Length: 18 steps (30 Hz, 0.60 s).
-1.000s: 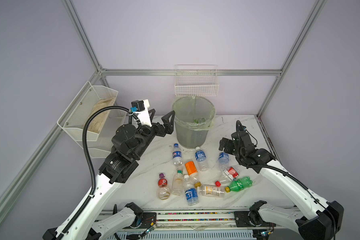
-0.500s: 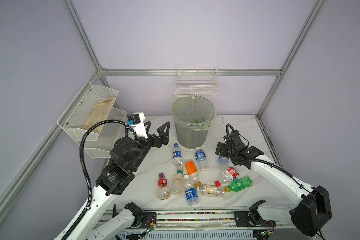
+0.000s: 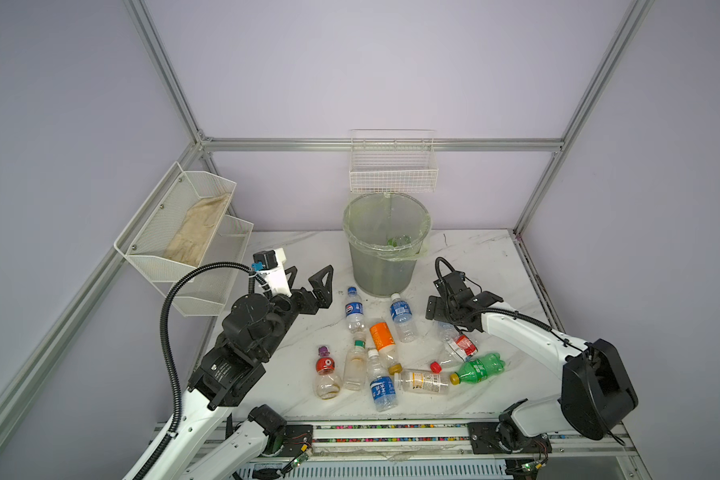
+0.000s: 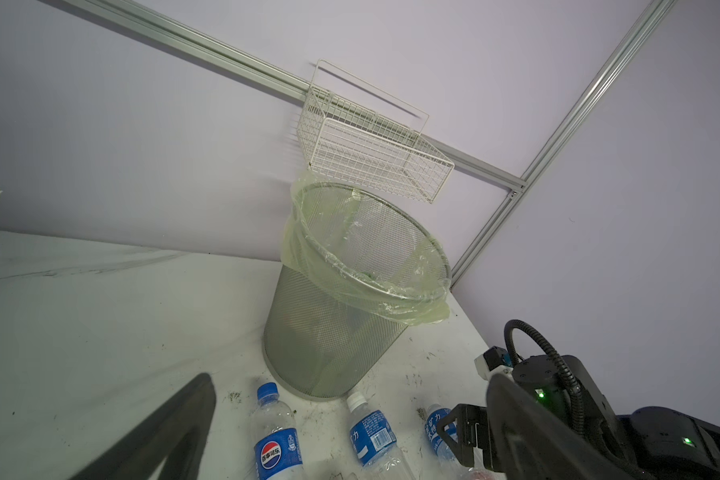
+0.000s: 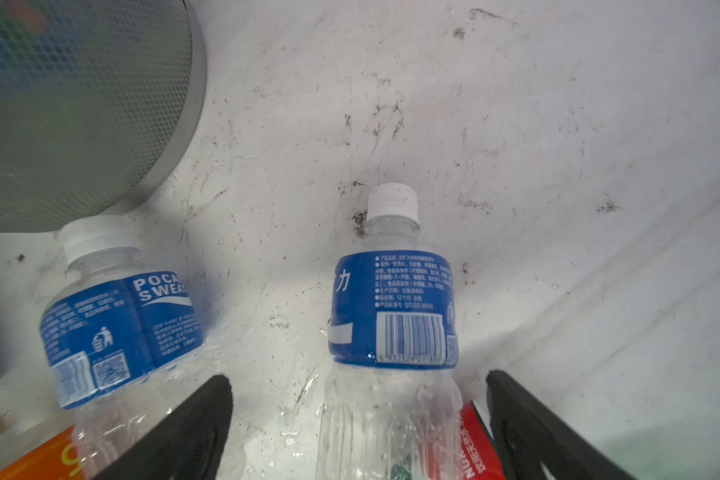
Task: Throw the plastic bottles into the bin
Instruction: 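Withdraw the left gripper while the right gripper grasps a blue-label water bottle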
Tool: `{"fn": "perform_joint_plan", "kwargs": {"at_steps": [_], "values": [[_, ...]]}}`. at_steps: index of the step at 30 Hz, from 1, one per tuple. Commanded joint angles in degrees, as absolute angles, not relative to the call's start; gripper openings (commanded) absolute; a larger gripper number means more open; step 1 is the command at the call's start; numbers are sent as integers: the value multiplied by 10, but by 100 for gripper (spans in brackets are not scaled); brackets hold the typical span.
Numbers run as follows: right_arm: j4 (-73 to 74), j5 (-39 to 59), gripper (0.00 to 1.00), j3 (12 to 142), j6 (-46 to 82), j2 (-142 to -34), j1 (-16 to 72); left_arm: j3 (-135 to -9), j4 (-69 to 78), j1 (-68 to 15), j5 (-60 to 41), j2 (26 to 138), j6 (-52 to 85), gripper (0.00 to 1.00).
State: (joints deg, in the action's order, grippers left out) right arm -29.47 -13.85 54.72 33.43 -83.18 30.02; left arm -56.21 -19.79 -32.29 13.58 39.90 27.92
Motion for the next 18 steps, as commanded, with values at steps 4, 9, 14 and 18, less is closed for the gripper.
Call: {"fn": "perform_joint_plan", "kwargs": {"at_steps": [4, 9, 14, 18], "values": [[-274, -144, 97, 534, 340, -862, 287, -527, -225, -324, 158, 363, 296, 100], [-260, -138, 97, 531, 337, -879, 282, -513, -241, -324, 162, 347, 304, 100], [-247, -134, 97, 522, 336, -896, 274, -494, -264, -324, 170, 325, 318, 100], [-232, -121, 97, 513, 335, -903, 268, -478, -281, -324, 177, 302, 328, 100]]}}
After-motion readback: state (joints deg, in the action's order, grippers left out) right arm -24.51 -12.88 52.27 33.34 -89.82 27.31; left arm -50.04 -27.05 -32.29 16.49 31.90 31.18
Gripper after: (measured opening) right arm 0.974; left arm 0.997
